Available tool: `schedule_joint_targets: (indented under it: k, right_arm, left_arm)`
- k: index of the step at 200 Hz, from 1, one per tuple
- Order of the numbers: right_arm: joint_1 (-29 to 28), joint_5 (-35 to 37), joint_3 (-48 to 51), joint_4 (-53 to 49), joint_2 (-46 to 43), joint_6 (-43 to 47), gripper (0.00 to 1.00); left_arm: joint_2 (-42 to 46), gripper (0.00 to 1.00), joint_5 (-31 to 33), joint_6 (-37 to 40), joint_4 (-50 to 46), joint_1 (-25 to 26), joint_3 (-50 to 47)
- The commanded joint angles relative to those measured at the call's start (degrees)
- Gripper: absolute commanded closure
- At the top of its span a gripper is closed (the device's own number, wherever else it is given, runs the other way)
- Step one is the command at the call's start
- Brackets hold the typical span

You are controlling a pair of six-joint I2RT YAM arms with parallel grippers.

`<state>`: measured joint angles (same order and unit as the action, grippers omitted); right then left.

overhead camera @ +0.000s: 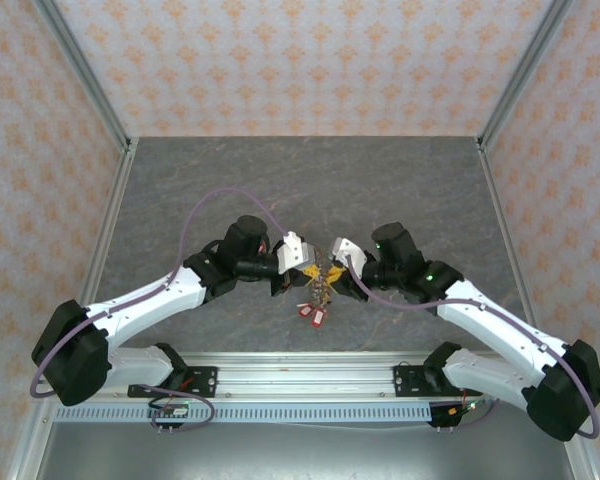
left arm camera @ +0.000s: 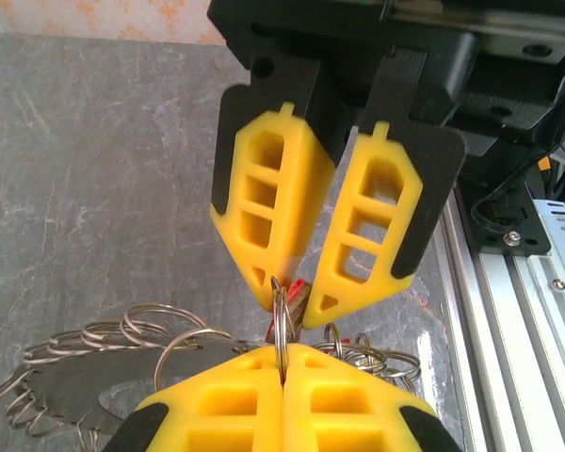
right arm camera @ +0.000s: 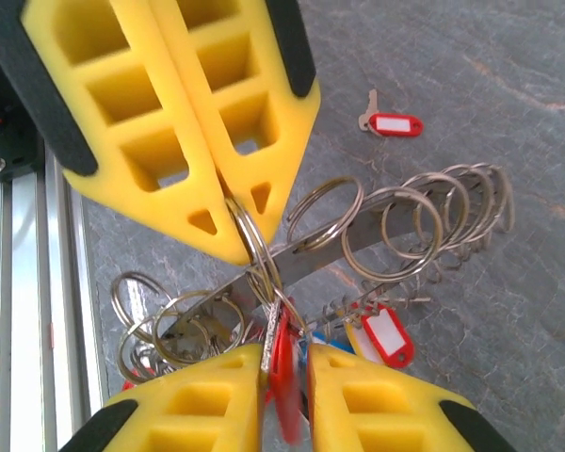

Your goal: Put the keys on the keyring

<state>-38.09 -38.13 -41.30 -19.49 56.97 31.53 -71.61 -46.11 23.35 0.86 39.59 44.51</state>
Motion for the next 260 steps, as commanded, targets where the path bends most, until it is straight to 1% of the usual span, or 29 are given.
schedule_joint_targets:
  k: [1, 22, 39, 84, 105, 126, 145, 177, 203, 240, 260]
  right_arm:
    - [0.2, 1.5, -1.1, 1.5, -2.8, -0.2, 0.81]
    - [0.2, 3.1, -1.9, -0.8, -4.9, 1.2, 0.78]
    - [0.2, 2.7, -2.5, -2.0, -5.6, 2.3, 0.75]
    - [0.2, -0.3, -3.3, 2.5, -2.9, 2.3, 0.74]
    - [0.2, 0.0, -3.1, 3.3, -1.3, 3.2, 0.77]
    - [0.2, 0.1, -2.5, 4.0, -0.2, 3.3, 0.84]
    - [0.2, -0.3, -1.7, 4.4, 0.3, 2.4, 0.91]
    - [0.2, -0.3, -0.4, 2.7, 0.5, 1.6, 0.99]
    - [0.2, 0.4, 0.3, 0.8, 1.0, 1.0, 0.99]
    - [0.1, -0.8, 1.4, 3.7, 1.2, -2.5, 0.96]
    - [0.1, 0.4, 1.2, 4.3, 0.6, -2.9, 0.89]
  left_arm:
    - [2.2, 1.00, -1.4, -0.6, 3.9, -0.5, 0.8]
    - [2.2, 1.00, -0.5, -0.2, 3.4, -0.5, 0.8]
    - [2.3, 1.00, -0.6, -0.3, 3.4, -0.5, 0.7]
    - [2.1, 1.00, -1.4, -0.2, 3.0, -0.5, 1.3]
    - [2.2, 1.00, -1.4, -0.3, 3.0, -0.5, 1.4]
    - [2.4, 1.00, -1.5, -0.5, 3.3, -0.5, 1.3]
    - [2.5, 1.00, -1.5, -0.5, 3.4, -0.5, 1.4]
    - [2.6, 1.00, -0.9, -1.7, 5.6, -0.5, 0.5]
    - [2.8, 1.00, -0.3, -2.9, 7.7, -0.5, -0.2]
    - [2.5, 1.00, -0.2, -4.1, 9.8, -0.5, -0.9]
    - [2.3, 1.00, -0.3, -3.8, 9.4, -0.5, -1.0]
